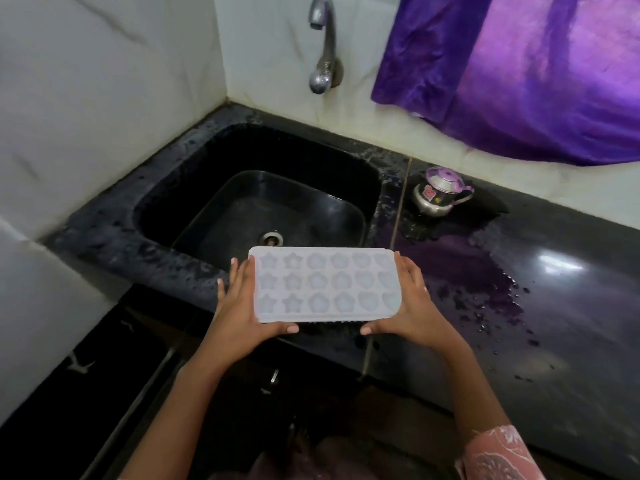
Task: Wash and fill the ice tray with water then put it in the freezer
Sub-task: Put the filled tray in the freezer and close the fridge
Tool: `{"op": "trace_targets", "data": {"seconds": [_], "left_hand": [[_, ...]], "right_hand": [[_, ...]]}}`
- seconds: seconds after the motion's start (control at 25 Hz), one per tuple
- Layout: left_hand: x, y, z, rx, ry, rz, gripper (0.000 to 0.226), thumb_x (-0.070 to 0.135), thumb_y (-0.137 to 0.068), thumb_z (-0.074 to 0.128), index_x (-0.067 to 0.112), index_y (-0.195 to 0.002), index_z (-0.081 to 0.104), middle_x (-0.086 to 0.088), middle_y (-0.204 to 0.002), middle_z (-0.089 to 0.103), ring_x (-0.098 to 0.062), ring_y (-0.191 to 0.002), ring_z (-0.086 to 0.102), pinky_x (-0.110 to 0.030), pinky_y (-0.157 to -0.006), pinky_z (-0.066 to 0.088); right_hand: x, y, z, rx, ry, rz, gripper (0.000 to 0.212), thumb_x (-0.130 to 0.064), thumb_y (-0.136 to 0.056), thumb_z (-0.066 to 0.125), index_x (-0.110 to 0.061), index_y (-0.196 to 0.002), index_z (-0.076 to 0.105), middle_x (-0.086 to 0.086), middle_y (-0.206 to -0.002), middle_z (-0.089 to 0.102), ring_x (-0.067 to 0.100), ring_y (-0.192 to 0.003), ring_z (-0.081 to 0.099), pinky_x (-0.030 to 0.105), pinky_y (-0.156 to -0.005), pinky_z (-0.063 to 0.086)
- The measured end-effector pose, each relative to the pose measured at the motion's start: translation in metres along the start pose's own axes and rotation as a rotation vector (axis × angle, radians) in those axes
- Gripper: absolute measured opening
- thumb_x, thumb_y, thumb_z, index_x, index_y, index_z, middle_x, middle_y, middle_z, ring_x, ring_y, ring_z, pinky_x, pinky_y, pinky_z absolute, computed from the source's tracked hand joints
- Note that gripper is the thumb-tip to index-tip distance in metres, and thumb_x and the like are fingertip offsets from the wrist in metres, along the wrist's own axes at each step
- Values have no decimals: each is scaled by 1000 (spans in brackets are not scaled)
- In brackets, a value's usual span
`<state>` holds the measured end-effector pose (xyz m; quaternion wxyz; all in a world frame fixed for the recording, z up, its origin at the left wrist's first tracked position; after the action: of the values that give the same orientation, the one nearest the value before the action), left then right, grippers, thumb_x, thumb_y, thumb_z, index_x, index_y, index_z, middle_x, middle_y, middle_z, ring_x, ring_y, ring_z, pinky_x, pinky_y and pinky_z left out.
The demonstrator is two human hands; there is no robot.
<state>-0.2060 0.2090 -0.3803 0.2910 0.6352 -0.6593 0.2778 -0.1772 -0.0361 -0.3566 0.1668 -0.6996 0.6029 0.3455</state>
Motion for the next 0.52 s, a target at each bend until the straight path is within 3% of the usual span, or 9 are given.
{"op": "trace_targets", "data": {"seconds": [0.12,0.28,0.44,0.52], "left_hand": [[-14,32,-19,65,3,-46,142,91,-40,53,24,-150,-7,12,-158,-9,11,-128,-35,-31,-109,-21],[-34,76,-41,153,-9,-131,137,83,-43,58,25,-150,-5,11,-158,-7,2,-134,-28,-33,-109,-19],[-52,125,-59,247,-18,-233,136,81,-43,57,23,-150,-3,9,-158,-6,1,-135,-26,-34,-110,-18],[-58,148,-67,303,-30,-280,135,82,-44,57,24,-150,-3,9,-158,-6,0,-135,-26,-35,-111,-18]], "right_hand": [[-24,5,22,-76,-25,-48,125,-49,-40,85,-45,-138,7,-22,-142,4,15,-141,6,53,-115,19],[-59,15,50,-183,-40,-157,121,-24,-52,90,-42,-138,7,-23,-135,5,13,-141,6,41,-115,20],[-85,22,82,-286,4,-250,121,-23,-54,89,-37,-141,7,-20,-140,3,11,-139,8,34,-110,21],[-99,24,96,-337,3,-306,118,-23,-54,90,-45,-136,8,-22,-139,3,5,-136,9,31,-108,21]]}}
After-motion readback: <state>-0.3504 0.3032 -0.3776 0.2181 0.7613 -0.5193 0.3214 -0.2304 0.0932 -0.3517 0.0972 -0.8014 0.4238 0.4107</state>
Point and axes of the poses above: each hand's wrist, its own y-axis away from the middle knuckle, its own z-axis out of the palm, x = y × z, the point moved 10 cm from there along -y, towards the middle knuckle
